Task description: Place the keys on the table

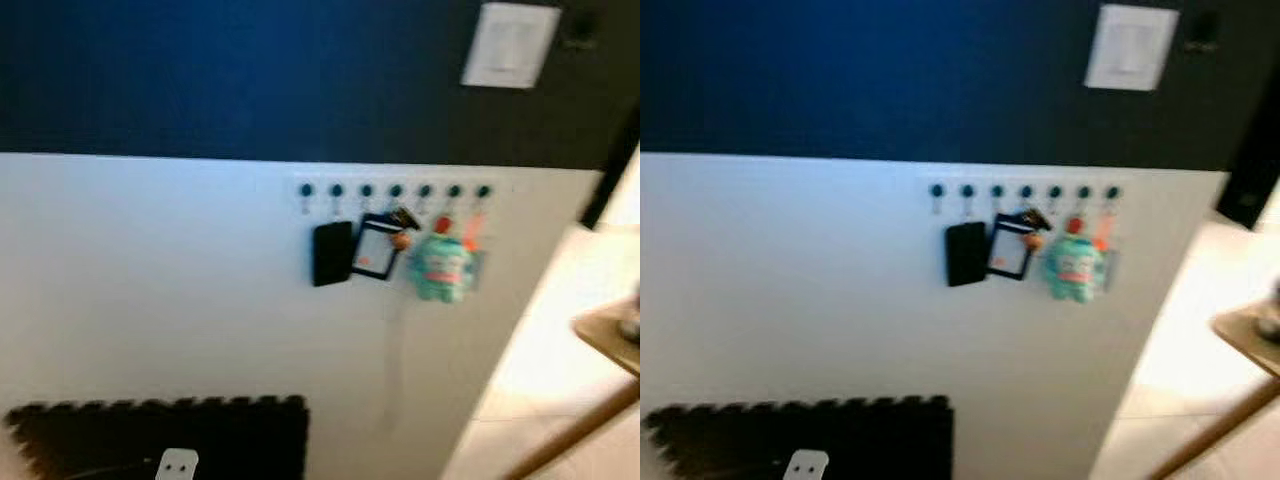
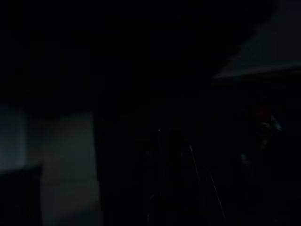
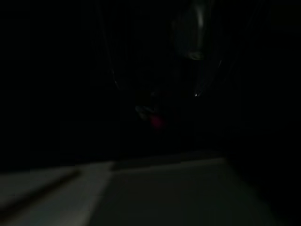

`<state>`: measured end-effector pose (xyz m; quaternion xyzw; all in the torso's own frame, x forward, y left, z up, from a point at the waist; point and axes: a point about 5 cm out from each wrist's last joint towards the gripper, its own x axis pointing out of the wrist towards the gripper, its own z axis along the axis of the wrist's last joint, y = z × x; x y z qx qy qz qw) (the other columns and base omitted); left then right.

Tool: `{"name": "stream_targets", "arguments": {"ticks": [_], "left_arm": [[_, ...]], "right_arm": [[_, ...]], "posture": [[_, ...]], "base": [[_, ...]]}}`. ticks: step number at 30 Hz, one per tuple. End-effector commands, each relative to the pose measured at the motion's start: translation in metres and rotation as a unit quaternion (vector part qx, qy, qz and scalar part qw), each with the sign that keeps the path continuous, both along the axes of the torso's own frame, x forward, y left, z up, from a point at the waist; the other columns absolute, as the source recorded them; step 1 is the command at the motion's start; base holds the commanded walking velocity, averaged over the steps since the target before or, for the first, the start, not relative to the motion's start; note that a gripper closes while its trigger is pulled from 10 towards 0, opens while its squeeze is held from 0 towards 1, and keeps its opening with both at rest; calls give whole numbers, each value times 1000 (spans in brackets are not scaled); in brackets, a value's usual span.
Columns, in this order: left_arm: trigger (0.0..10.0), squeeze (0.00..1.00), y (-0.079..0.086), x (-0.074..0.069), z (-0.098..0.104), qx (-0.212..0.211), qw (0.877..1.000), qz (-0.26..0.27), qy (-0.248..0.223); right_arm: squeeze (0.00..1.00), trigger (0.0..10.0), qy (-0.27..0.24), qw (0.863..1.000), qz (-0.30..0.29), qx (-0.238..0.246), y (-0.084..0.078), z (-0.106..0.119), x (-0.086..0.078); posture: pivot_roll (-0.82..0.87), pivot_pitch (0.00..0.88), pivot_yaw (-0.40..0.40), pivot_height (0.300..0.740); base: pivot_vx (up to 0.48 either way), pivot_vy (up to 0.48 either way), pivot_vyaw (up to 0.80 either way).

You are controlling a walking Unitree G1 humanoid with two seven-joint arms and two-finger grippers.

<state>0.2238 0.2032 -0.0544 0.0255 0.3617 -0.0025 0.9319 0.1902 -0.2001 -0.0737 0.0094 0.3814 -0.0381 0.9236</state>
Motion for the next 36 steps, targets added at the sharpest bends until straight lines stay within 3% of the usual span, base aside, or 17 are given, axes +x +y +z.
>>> {"name": "stream_targets", "arguments": {"ticks": [1, 16, 32, 36], "left_arm": [[10000, 0, -5, -2, -2, 0, 1000, -4, 2], [10000, 0, -5, 0, 0, -6, 1000, 13, -9], [10000, 0, -8, -1, -2, -7, 1000, 14, -8], [10000, 0, -8, -3, -3, -14, 1000, 26, -2]], "right_arm": [[0, 10000, 0, 1000, -14, 5, -2, -1, -2], [0, 10000, -10, 1000, -5, 3, -2, 2, 3], [0, 10000, -7, 1000, 2, -1, -3, 2, 3], [0, 10000, -5, 1000, 4, -2, -3, 2, 3]], "posture": [[55, 11, -17, 740], [50, 12, -21, 740], [45, 14, -31, 740], [45, 13, -32, 740]], "base": [[0, 0, -519], [0, 0, 0], [0, -427, 0], [0, 0, 0]]}}
